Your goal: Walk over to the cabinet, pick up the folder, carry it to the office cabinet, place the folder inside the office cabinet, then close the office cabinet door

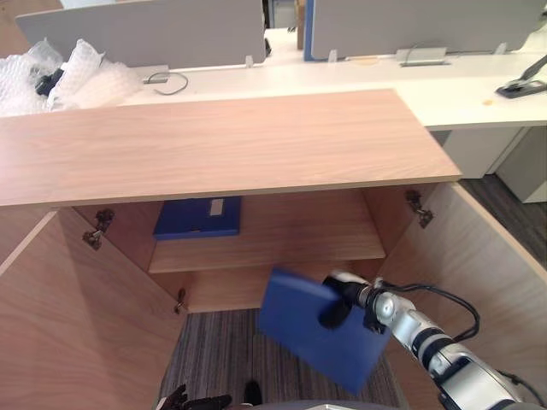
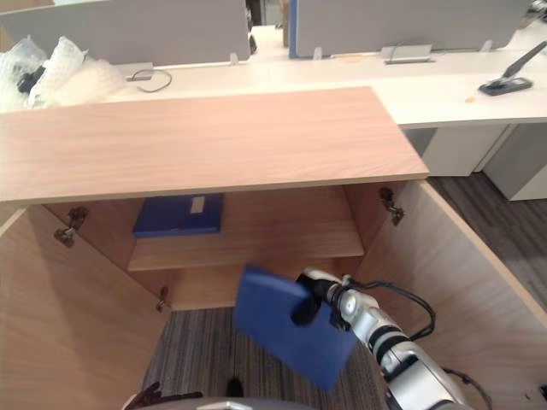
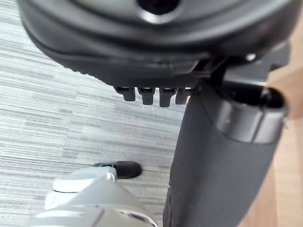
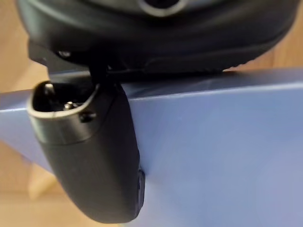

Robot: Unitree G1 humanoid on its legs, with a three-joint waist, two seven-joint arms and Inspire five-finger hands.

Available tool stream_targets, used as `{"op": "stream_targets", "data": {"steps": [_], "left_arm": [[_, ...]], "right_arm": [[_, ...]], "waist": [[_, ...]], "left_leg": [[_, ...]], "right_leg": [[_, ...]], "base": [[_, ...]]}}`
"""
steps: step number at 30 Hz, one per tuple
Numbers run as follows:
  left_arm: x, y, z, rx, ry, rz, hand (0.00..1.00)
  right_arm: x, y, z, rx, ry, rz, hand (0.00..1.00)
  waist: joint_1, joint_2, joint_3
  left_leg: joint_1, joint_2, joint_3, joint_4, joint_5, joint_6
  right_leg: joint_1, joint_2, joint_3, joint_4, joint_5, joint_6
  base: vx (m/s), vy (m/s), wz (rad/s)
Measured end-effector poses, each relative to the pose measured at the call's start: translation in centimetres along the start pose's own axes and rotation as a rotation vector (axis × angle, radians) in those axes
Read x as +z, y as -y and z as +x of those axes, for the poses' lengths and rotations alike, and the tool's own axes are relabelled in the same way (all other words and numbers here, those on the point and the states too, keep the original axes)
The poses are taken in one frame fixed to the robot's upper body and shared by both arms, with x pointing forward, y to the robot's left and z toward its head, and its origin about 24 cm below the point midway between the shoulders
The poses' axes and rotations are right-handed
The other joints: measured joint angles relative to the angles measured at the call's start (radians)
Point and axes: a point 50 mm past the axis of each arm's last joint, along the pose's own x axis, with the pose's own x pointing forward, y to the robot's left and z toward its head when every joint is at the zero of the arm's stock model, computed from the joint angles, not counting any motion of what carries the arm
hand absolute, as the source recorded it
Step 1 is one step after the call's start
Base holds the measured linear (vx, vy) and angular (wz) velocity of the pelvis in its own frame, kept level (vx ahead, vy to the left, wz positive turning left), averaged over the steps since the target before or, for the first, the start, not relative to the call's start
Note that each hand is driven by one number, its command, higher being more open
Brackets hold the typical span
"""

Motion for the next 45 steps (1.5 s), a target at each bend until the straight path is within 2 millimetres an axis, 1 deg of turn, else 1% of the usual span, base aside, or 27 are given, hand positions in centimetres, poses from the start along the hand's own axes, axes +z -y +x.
{"op": "stream_targets", "data": {"steps": [1, 2, 3, 4, 5, 6, 8, 9, 11, 12, 13, 14, 15, 16, 17, 18, 19, 20, 21, 23, 27, 30, 32, 35, 38, 41, 45], "left_arm": [[-0.3, -0.1, -0.1, 0.008, -0.009, -0.008, 1.00], [-0.7, -0.3, -0.1, 0.020, -0.021, -0.039, 1.00], [-1.0, -0.4, -0.2, 0.028, -0.030, -0.055, 1.00], [-1.0, -0.4, -0.2, 0.028, -0.031, -0.060, 1.00], [-1.1, -0.3, -0.2, 0.027, -0.035, -0.073, 1.00], [-1.1, -0.3, -0.2, 0.025, -0.036, -0.076, 1.00], [-1.2, 0.2, -0.3, 0.015, -0.041, -0.092, 1.00], [-1.2, 0.4, -0.3, 0.013, -0.041, -0.097, 1.00], [-1.0, 0.9, -0.3, 0.002, -0.034, -0.126, 1.00], [-0.8, 1.0, -0.3, 0.000, -0.027, -0.140, 1.00], [-0.3, 1.4, -0.2, -0.008, -0.007, -0.156, 1.00], [0.3, 1.7, -0.1, -0.015, 0.016, -0.163, 1.00], [0.7, 1.8, -0.1, -0.018, 0.027, -0.168, 1.00], [1.0, 1.9, -0.1, -0.019, 0.041, -0.180, 1.00], [1.7, 1.8, 0.0, -0.018, 0.065, -0.201, 1.00], [2.8, 1.8, 0.0, -0.012, 0.105, -0.223, 1.00], [3.4, 2.0, 0.0, -0.015, 0.126, -0.230, 1.00], [5.0, 2.1, 0.0, -0.023, 0.184, -0.242, 1.00], [5.4, 2.0, 0.0, -0.022, 0.203, -0.250, 1.00], [6.4, 1.7, 0.0, -0.017, 0.234, -0.248, 1.00], [6.2, 1.6, 0.0, -0.012, 0.223, -0.253, 1.00], [6.4, 1.5, 0.0, -0.009, 0.236, -0.257, 1.00], [6.9, 1.5, -0.1, -0.011, 0.250, -0.261, 1.00], [7.4, 1.4, -0.1, -0.011, 0.268, -0.275, 1.00], [7.3, 1.5, -0.1, -0.017, 0.265, -0.297, 1.00], [7.3, 1.5, -0.1, -0.019, 0.262, -0.320, 1.00], [7.3, 1.7, -0.1, -0.025, 0.261, -0.342, 1.00]], "right_arm": [[0.3, 0.4, 0.2, -0.040, 0.008, 0.085, 0.00], [1.0, 1.3, 0.4, -0.105, 0.030, 0.250, 0.00], [1.5, 1.8, 0.5, -0.149, 0.051, 0.411, 0.00], [1.6, 2.0, 0.6, -0.166, 0.059, 0.488, 0.00], [1.8, 2.3, 0.7, -0.193, 0.076, 0.632, 0.00], [1.9, 2.3, 0.7, -0.196, 0.083, 0.712, 0.00], [2.8, 2.0, 1.2, -0.188, 0.118, 0.990, 0.00], [3.0, 1.8, 1.3, -0.183, 0.127, 1.057, 0.00], [3.7, 1.5, 1.6, -0.178, 0.151, 1.286, 0.00], [3.9, 1.7, 1.6, -0.181, 0.159, 1.341, 0.00], [4.9, 2.4, 1.8, -0.191, 0.191, 1.442, 0.00], [6.5, 3.5, 1.9, -0.201, 0.237, 1.538, 0.00], [7.4, 4.2, 2.0, -0.203, 0.268, 1.576, 0.00], [8.8, 5.1, 1.9, -0.199, 0.319, 1.635, 0.00], [10.6, 6.4, 1.6, -0.191, 0.401, 1.692, 0.00], [12.1, 7.9, 1.0, -0.190, 0.503, 1.739, 0.00], [12.9, 8.9, 0.6, -0.191, 0.562, 1.759, 0.00], [14.8, 10.9, -0.4, -0.197, 0.686, 1.792, 0.00], [15.4, 11.5, -0.8, -0.197, 0.726, 1.813, 0.00], [16.5, 13.3, -1.8, -0.221, 0.806, 1.840, 0.00], [18.1, 14.7, -2.6, -0.223, 0.837, 1.926, 0.00], [19.4, 15.8, -3.3, -0.226, 0.861, 1.934, 0.00], [20.8, 17.1, -4.3, -0.220, 0.899, 1.916, 0.00], [22.1, 19.2, -5.9, -0.230, 0.952, 1.884, 0.00], [22.6, 21.2, -7.2, -0.269, 0.972, 1.870, 0.00], [22.6, 22.5, -8.2, -0.295, 0.978, 1.884, 0.00], [23.2, 23.8, -9.2, -0.327, 0.958, 1.905, 0.00]], "waist": [[0.001, 0.002, 0.002], [0.008, 0.004, 0.012], [0.024, 0.005, 0.020], [0.031, 0.005, 0.023], [0.045, 0.005, 0.027], [0.050, 0.005, 0.030], [0.057, 0.009, 0.042], [0.061, 0.011, 0.045], [0.077, 0.017, 0.060], [0.084, 0.019, 0.066], [0.093, 0.027, 0.092], [0.105, 0.034, 0.127], [0.113, 0.040, 0.146], [0.122, 0.050, 0.169], [0.136, 0.058, 0.186], [0.150, 0.063, 0.195], [0.151, 0.078, 0.206], [0.148, 0.093, 0.232], [0.148, 0.095, 0.238], [0.148, 0.091, 0.250], [0.139, 0.088, 0.275], [0.138, 0.088, 0.295], [0.140, 0.087, 0.302], [0.145, 0.089, 0.315], [0.151, 0.100, 0.322], [0.157, 0.111, 0.328], [0.159, 0.125, 0.334]], "left_leg": [[-0.006, -0.002, -0.002, 0.000, 0.000, 0.000], [-0.010, -0.005, -0.003, 0.000, 0.000, 0.003], [-0.011, -0.007, -0.003, 0.000, -0.001, 0.004], [-0.011, -0.008, -0.004, 0.000, -0.001, 0.005], [-0.012, -0.011, -0.006, 0.000, -0.002, 0.005], [-0.013, -0.012, -0.007, 0.000, -0.002, 0.005], [-0.013, -0.018, -0.009, 0.000, -0.001, 0.007], [-0.013, -0.020, -0.009, 0.001, -0.002, 0.010], [-0.014, -0.028, -0.006, 0.004, -0.005, 0.020], [-0.016, -0.030, -0.003, 0.008, -0.007, 0.022], [-0.028, -0.029, -0.001, 0.037, -0.023, 0.031], [-0.057, -0.023, 0.008, 0.104, -0.054, 0.039], [-0.072, -0.016, 0.017, 0.146, -0.075, 0.042], [-0.103, -0.003, 0.028, 0.224, -0.108, 0.048], [-0.167, 0.010, 0.034, 0.341, -0.158, 0.059], [-0.236, 0.021, 0.030, 0.450, -0.201, 0.067], [-0.268, 0.030, 0.018, 0.499, -0.218, 0.069], [-0.335, 0.037, -0.007, 0.590, -0.250, 0.073], [-0.363, 0.038, -0.014, 0.622, -0.263, 0.072], [-0.455, 0.034, -0.034, 0.733, -0.307, 0.065], [-0.570, 0.019, -0.055, 0.866, -0.345, 0.068], [-0.635, 0.012, -0.064, 0.933, -0.360, 0.071], [-0.713, 0.000, -0.077, 1.001, -0.372, 0.071], [-0.797, -0.013, -0.092, 1.079, -0.388, 0.069], [-0.855, -0.028, -0.098, 1.129, -0.396, 0.065], [-0.889, -0.046, -0.098, 1.149, -0.399, 0.059], [-0.932, -0.069, -0.099, 1.173, -0.394, 0.062]], "right_leg": [[-0.004, -0.002, -0.002, -0.001, 0.001, 0.001], [-0.007, -0.005, -0.002, -0.001, 0.002, 0.004], [-0.007, -0.007, -0.003, -0.002, 0.004, 0.006], [-0.007, -0.008, -0.003, -0.002, 0.004, 0.007], [-0.008, -0.010, -0.004, -0.001, 0.005, 0.008], [-0.007, -0.011, -0.004, -0.001, 0.005, 0.008], [-0.007, -0.017, -0.007, 0.002, 0.005, 0.009], [-0.008, -0.019, -0.007, 0.003, 0.006, 0.010], [-0.019, -0.031, -0.005, 0.022, 0.004, 0.016], [-0.030, -0.036, -0.001, 0.040, 0.001, 0.021], [-0.053, -0.045, 0.003, 0.085, -0.009, 0.027], [-0.089, -0.061, 0.008, 0.154, -0.021, 0.026], [-0.108, -0.067, 0.008, 0.192, -0.025, 0.026], [-0.138, -0.073, -0.002, 0.250, -0.038, 0.016], [-0.174, -0.087, -0.039, 0.311, -0.066, 0.008], [-0.200, -0.103, -0.091, 0.351, -0.106, 0.016], [-0.213, -0.105, -0.107, 0.378, -0.114, 0.021], [-0.262, -0.119, -0.132, 0.470, -0.152, 0.017], [-0.286, -0.129, -0.138, 0.514, -0.172, 0.018], [-0.368, -0.172, -0.159, 0.663, -0.244, 0.013], [-0.472, -0.237, -0.174, 0.840, -0.320, 0.013], [-0.535, -0.264, -0.171, 0.931, -0.360, 0.009], [-0.607, -0.298, -0.172, 1.022, -0.400, 0.006], [-0.679, -0.335, -0.178, 1.123, -0.443, 0.000], [-0.733, -0.364, -0.171, 1.194, -0.476, -0.001], [-0.770, -0.393, -0.166, 1.239, -0.496, -0.002], [-0.814, -0.425, -0.158, 1.292, -0.519, -0.005]], "base": [[0.04, 0.026, 0.11], [0.04, 0.030, 0.04], [0.04, 0.036, 0.02], [0.03, 0.033, 0.03], [0.01, 0.021, 0.04], [0.00, 0.026, 0.05], [-0.02, 0.034, 0.03], [-0.04, 0.040, 0.01], [-0.05, 0.055, -0.05], [-0.07, 0.076, -0.11], [-0.11, 0.077, -0.17], [-0.17, 0.097, -0.21], [-0.17, 0.074, -0.31], [-0.18, 0.061, -0.30], [-0.17, 0.029, -0.19], [-0.16, 0.015, 0.03], [-0.19, 0.014, 0.36], [-0.18, 0.007, 0.41], [-0.20, 0.000, 0.47], [-0.17, -0.041, 0.38], [-0.14, -0.073, 0.23], [-0.09, -0.076, 0.18], [-0.07, -0.073, 0.23], [-0.05, -0.052, 0.23], [-0.05, -0.031, 0.19], [-0.03, -0.019, 0.16], [-0.01, -0.023, 0.19]]}}
